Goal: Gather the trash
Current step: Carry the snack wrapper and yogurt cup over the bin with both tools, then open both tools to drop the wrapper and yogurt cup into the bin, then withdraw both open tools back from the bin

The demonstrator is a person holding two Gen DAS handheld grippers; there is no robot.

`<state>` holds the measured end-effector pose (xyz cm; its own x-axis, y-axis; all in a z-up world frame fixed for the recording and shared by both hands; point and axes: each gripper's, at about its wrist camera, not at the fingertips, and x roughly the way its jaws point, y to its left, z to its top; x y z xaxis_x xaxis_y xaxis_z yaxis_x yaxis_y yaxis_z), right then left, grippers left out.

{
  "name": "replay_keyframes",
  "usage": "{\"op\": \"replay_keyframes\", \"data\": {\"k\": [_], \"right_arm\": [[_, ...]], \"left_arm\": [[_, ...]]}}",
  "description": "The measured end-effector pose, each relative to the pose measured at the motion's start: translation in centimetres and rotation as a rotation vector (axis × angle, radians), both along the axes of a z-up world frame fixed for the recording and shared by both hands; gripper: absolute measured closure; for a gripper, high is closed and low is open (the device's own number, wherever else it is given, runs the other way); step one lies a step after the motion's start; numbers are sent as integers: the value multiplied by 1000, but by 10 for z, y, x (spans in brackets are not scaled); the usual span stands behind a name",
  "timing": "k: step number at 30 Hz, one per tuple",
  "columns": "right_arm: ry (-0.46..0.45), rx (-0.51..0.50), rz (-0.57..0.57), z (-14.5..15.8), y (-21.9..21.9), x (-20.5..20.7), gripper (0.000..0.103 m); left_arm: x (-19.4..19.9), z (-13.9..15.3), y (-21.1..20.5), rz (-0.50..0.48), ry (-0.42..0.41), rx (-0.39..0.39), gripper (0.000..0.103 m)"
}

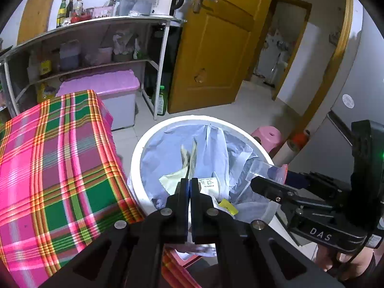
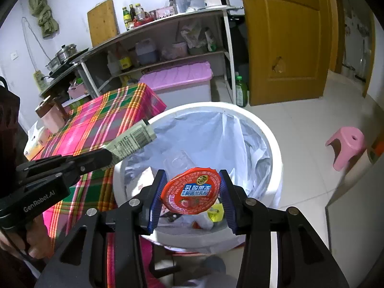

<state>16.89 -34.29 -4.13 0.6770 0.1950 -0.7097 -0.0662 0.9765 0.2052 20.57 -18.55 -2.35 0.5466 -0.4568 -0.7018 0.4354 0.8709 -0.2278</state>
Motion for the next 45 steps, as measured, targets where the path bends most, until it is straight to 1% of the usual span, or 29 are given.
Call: {"op": "replay_keyframes", "data": {"k": [12,15,17,23,32,45], "right_arm": [[44,-12,8,-15,-1,20,57],[38,-11,8,-15,-1,19,56],[28,-12,12,-13,0,18,56],[0,-21,16,-6,3,12,56],[-31,-30,24,6,10,-5,55],[-82,-33,37,27,22,-50,55]], "left_arm": [[17,-4,-8,-14,13,-16,101],[18,-4,-6,-12,17,-33,97],[18,-3,-5,-6,20,-46,89],[14,4,1,0,5,-57,89],[-5,14,11,7,-22,-55,89],[-56,33,24,35,-92,-20,88]]}}
